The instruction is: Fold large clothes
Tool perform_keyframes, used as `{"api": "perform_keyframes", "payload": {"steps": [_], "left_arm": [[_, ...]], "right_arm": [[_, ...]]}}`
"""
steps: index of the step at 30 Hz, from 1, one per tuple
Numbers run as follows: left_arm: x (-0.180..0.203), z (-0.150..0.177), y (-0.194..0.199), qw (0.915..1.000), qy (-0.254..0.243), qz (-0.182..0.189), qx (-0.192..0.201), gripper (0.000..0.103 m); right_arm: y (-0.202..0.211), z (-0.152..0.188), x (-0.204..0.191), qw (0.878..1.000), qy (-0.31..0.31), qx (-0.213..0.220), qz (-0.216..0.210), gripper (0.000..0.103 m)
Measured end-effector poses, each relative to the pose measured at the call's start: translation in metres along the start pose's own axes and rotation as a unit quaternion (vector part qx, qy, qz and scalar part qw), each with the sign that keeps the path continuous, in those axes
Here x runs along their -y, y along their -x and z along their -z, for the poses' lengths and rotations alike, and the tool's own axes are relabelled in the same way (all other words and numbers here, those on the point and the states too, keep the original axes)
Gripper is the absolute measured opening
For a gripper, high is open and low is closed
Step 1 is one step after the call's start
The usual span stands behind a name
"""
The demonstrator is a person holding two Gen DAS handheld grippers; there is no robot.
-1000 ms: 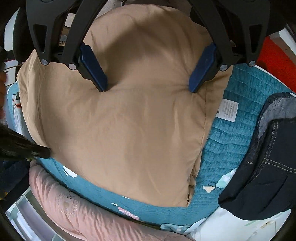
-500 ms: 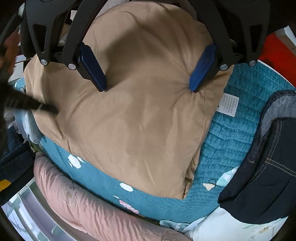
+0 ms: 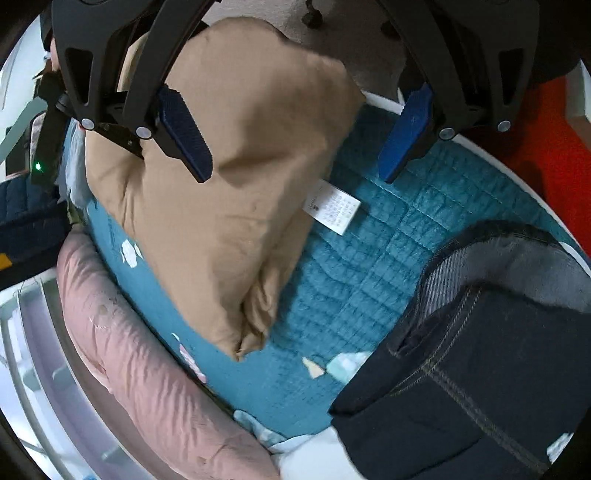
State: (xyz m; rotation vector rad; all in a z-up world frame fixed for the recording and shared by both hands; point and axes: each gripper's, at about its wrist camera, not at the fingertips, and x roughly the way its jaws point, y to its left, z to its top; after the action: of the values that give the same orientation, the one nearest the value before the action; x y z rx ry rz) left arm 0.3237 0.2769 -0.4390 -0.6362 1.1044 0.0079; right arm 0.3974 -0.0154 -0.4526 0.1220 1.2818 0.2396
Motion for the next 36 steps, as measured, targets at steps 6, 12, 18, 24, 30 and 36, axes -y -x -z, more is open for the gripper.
{"api": "perform_keyframes", "payload": {"steps": [6,12,18,24,30,36], "left_arm": [[0.016,-0.004,-0.022,0.9989,-0.03,0.022,-0.028,0.091],[0.023,-0.007,-0.047,0.9975,-0.044,0.019,-0.052,0.091],[0.026,-0.001,-0.04,0.9979,-0.057,0.008,-0.027,0.079],[0.03,-0.004,-0.039,0.9973,-0.056,0.04,-0.026,0.038],[0.044,-0.001,-0.024,0.9951,-0.075,0.065,0.0,0.025],[0.052,-0.004,-0.005,0.9925,-0.077,0.093,0.02,0.024]], "right_arm": [[0.002,0.001,0.006,1.0,-0.012,-0.003,-0.012,0.0],[0.011,0.0,0.01,0.999,-0.036,0.0,-0.036,0.0],[0.046,0.018,0.003,0.998,-0.049,0.005,-0.05,0.003],[0.014,0.041,-0.001,0.999,-0.032,-0.021,-0.032,0.0],[0.01,0.032,-0.007,0.999,-0.025,-0.014,-0.026,0.0],[0.049,0.048,-0.011,0.998,-0.034,-0.008,-0.051,0.002]]}}
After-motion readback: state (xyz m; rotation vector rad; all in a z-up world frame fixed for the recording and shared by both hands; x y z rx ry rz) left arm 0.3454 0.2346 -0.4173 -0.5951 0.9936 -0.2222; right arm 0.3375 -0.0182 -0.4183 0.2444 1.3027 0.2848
